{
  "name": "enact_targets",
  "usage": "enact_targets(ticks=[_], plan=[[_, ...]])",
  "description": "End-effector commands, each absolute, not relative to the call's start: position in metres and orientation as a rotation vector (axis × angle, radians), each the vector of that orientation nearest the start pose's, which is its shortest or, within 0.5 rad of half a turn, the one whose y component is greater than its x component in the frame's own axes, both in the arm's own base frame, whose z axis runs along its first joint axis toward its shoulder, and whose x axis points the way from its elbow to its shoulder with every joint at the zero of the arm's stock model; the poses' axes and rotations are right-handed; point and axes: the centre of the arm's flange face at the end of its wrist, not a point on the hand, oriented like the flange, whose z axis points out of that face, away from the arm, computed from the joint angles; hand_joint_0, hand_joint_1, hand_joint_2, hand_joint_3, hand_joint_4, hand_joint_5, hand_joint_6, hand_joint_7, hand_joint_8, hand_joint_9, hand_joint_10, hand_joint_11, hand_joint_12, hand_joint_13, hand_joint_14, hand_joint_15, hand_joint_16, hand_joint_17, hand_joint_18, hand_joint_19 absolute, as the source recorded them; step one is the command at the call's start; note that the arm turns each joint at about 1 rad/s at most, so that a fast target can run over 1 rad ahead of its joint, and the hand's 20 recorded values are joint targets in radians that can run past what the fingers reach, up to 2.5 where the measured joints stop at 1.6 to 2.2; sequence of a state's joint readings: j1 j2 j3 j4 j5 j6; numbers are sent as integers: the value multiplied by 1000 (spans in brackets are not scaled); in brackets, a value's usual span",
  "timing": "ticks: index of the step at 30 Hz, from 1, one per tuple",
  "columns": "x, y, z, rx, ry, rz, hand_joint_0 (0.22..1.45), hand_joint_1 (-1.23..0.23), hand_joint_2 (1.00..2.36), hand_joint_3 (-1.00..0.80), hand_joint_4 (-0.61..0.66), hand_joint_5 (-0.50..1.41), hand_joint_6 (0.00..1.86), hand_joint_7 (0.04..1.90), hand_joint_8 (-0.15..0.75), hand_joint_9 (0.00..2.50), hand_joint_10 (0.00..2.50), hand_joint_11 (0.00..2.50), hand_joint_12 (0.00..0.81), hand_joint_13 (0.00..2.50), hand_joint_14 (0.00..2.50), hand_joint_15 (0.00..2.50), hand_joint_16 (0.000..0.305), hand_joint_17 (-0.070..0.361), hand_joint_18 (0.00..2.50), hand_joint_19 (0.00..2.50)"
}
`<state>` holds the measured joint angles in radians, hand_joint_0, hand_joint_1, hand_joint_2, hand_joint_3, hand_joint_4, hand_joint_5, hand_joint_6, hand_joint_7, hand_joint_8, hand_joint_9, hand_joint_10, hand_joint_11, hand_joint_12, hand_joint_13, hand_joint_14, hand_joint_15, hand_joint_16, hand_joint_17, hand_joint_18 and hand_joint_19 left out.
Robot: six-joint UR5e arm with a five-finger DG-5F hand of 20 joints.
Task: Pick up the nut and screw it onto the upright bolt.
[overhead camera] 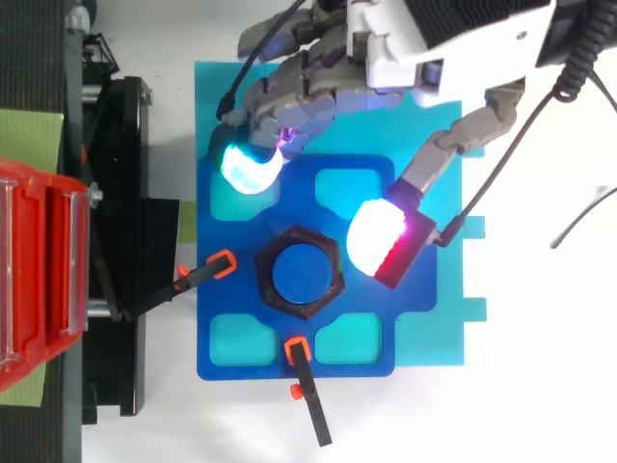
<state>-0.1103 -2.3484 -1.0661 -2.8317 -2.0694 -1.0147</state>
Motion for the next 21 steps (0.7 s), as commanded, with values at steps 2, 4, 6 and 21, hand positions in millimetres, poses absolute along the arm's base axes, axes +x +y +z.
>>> enact_targets(ticks=[2, 4, 6, 21], plan=[[753, -164, 277, 104, 1565, 732, 486, -330, 1000, -500, 292, -82, 503, 748, 318, 900, 0, 0, 393, 639, 0, 0, 66, 148, 359, 0], [751, -161, 285, 96, 1556, 732, 486, -330, 1000, -500, 301, -81, 503, 751, 318, 902, 0, 0, 392, 640, 0, 0, 66, 148, 361, 0], [751, -160, 289, 94, 1554, 733, 487, -328, 1000, -500, 300, -78, 503, 756, 321, 909, 0, 0, 392, 643, 0, 0, 66, 148, 364, 0], [754, -144, 287, 103, 1567, 737, 490, -343, 1000, -500, 312, -72, 503, 775, 320, 925, 0, 0, 389, 651, 0, 0, 65, 147, 380, 0]])
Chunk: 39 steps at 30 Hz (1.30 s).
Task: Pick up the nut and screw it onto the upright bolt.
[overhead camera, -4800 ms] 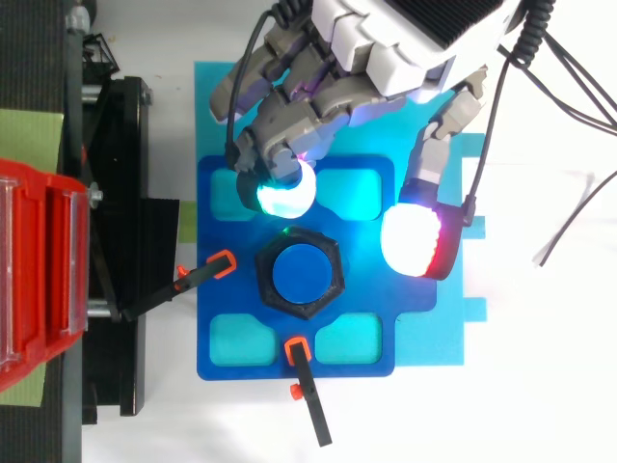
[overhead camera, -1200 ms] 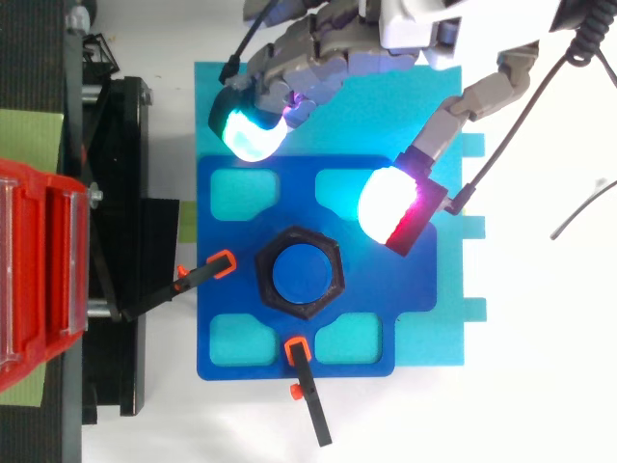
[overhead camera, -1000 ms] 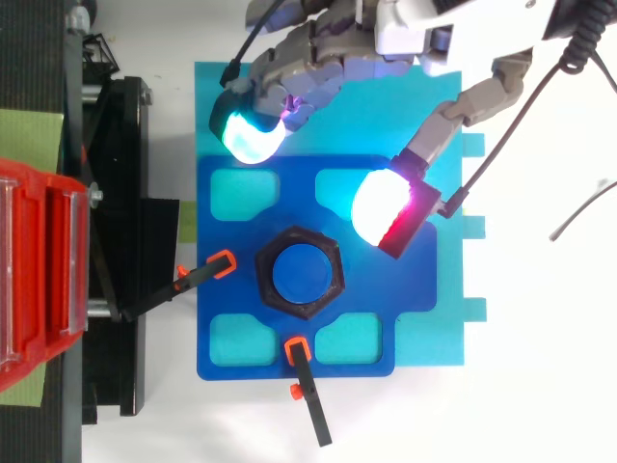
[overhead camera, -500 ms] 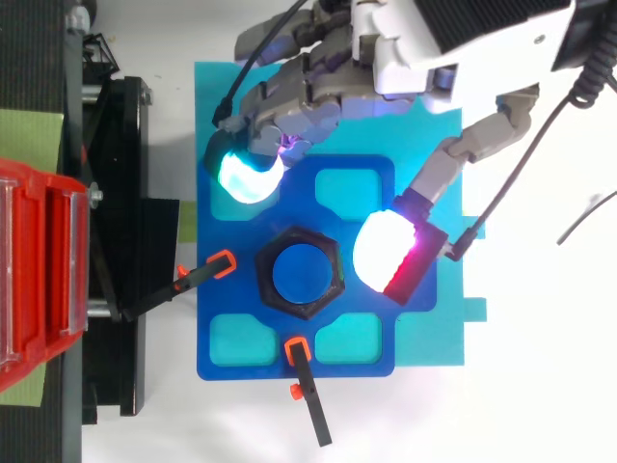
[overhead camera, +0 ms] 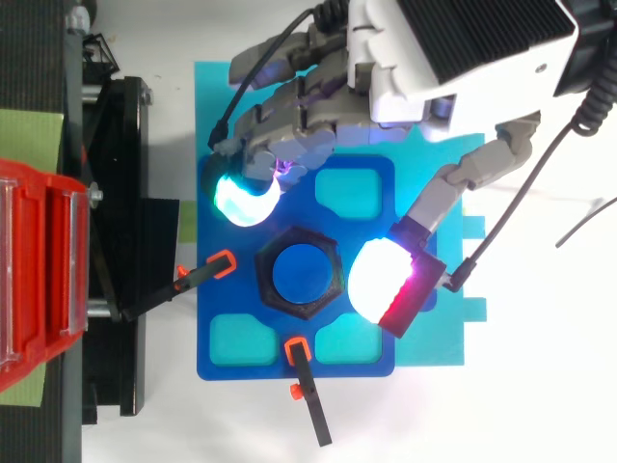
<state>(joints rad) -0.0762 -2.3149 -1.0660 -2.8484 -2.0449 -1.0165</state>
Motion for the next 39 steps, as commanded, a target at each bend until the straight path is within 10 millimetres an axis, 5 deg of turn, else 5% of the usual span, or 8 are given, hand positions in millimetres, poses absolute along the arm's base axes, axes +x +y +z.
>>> enact_targets(ticks=[1, 23, 39], plan=[[754, -143, 287, 102, 1572, 738, 490, -344, 1000, -500, 308, -71, 503, 778, 319, 925, 0, 0, 388, 651, 0, 0, 65, 147, 380, 0], [755, -127, 284, 111, 1593, 749, 495, -353, 1000, -500, 366, -16, 505, 1019, 327, 1041, 0, 0, 380, 694, 0, 0, 64, 143, 427, 0], [751, -150, 285, 130, 1586, 731, 500, -363, 1000, -500, 308, 55, 505, 1247, 300, 1308, 0, 0, 360, 792, 0, 0, 62, 140, 541, 0]])
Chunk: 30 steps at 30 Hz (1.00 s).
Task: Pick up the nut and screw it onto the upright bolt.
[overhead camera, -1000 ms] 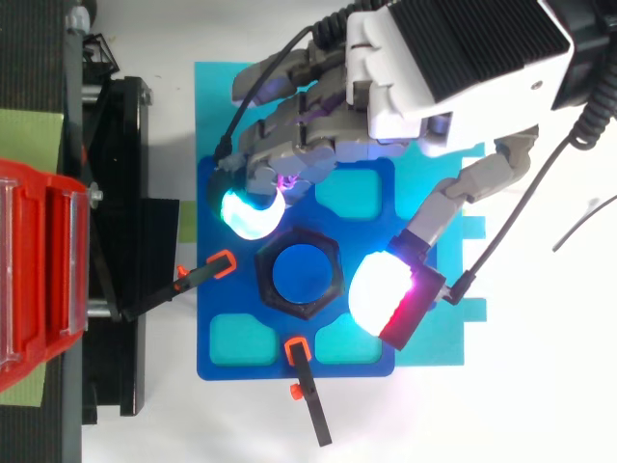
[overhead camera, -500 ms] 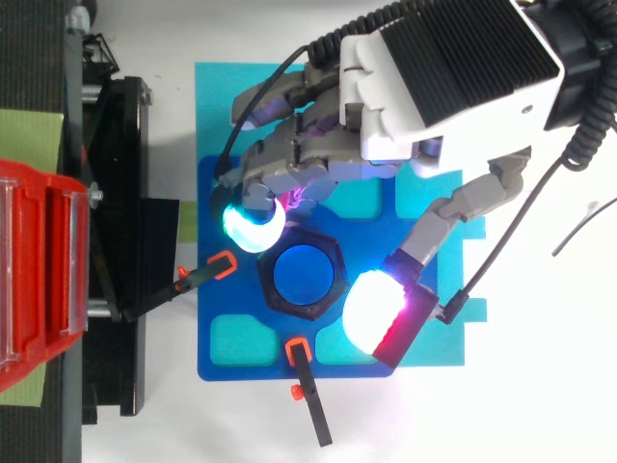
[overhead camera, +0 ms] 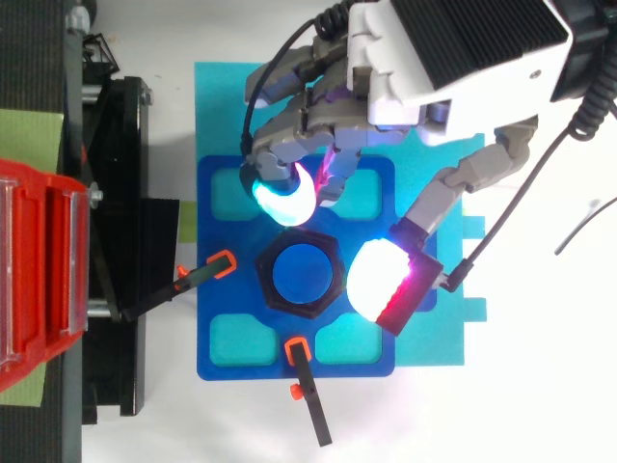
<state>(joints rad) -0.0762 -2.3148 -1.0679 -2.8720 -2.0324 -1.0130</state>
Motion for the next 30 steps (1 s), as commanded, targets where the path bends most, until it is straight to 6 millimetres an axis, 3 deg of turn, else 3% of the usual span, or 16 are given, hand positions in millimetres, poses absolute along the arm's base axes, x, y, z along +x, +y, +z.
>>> enact_targets(ticks=[1, 18, 30], plan=[[751, -151, 285, 131, 1586, 729, 500, -364, 1000, -500, 292, 58, 505, 1252, 295, 1326, 0, 0, 358, 805, 0, 0, 62, 140, 557, 0], [749, -160, 285, 132, 1585, 731, 509, -382, 1000, -500, 187, 87, 503, 1343, 246, 1540, 0, 0, 319, 957, 0, 0, 57, 128, 800, 0], [747, -171, 290, 147, 1573, 732, 513, -384, 1000, -500, 153, 93, 501, 1424, 280, 1608, 0, 14, 320, 1061, 0, 22, 52, 117, 977, 27]])
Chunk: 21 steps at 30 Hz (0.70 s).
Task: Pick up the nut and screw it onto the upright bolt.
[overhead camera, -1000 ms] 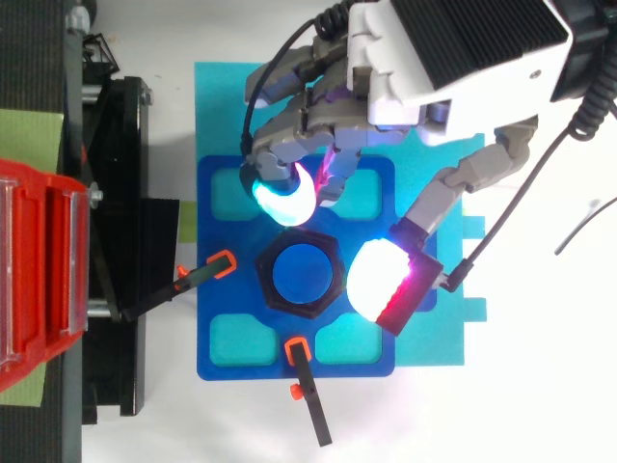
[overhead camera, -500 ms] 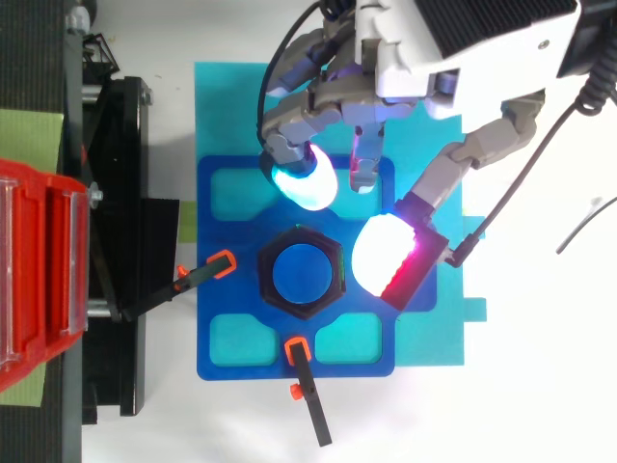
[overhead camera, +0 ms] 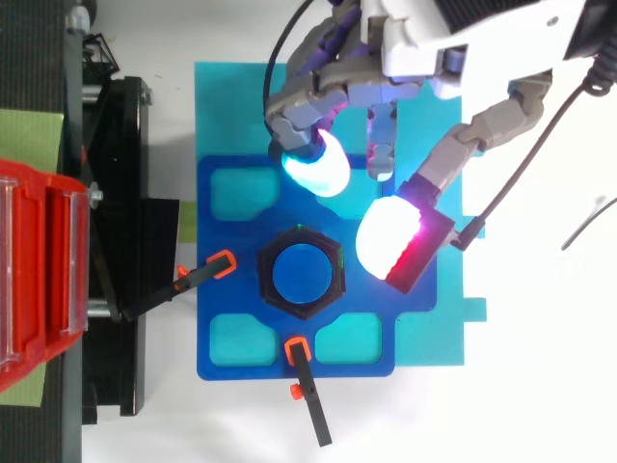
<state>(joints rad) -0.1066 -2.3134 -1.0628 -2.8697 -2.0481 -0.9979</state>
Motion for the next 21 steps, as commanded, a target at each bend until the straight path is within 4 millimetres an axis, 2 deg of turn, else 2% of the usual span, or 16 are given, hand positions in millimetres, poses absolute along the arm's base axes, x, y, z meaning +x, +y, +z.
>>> enact_targets(ticks=[1, 4, 8, 11, 16, 17, 19, 21], plan=[[747, -172, 290, 147, 1574, 732, 514, -385, 1000, -500, 147, 95, 501, 1425, 275, 1624, 0, 18, 321, 1070, 0, 23, 51, 116, 990, 38], [747, -173, 294, 143, 1569, 737, 516, -389, 1000, -500, 140, 98, 500, 1426, 264, 1650, 1, 26, 317, 1101, 0, 32, 50, 112, 1021, 49], [751, -176, 312, 114, 1540, 745, 520, -397, 1000, -500, 123, 101, 500, 1441, 256, 1672, 0, 47, 311, 1117, 1, 24, 49, 109, 1042, 56], [750, -177, 316, 104, 1541, 751, 522, -404, 1000, -500, 103, 98, 518, 1422, 246, 1704, 2, 76, 303, 1136, 0, 32, 48, 107, 1061, 65], [745, -183, 332, 97, 1523, 744, 517, -400, 1000, -500, 142, 88, 505, 1449, 289, 1675, 3, 96, 323, 1117, 0, 35, 51, 114, 1042, 17], [744, -184, 333, 98, 1521, 743, 514, -399, 1000, -500, 210, 55, 503, 1362, 318, 1591, 3, 101, 350, 1058, 0, 29, 55, 123, 981, 0], [742, -186, 338, 99, 1521, 741, 511, -398, 1000, -500, 225, 31, 505, 1331, 324, 1560, 3, 103, 358, 1037, 0, 23, 57, 128, 960, 0], [741, -188, 343, 102, 1516, 737, 507, -397, 1000, -500, 290, -6, 506, 1187, 336, 1497, 4, 107, 367, 1001, 0, 23, 60, 135, 928, 0]])
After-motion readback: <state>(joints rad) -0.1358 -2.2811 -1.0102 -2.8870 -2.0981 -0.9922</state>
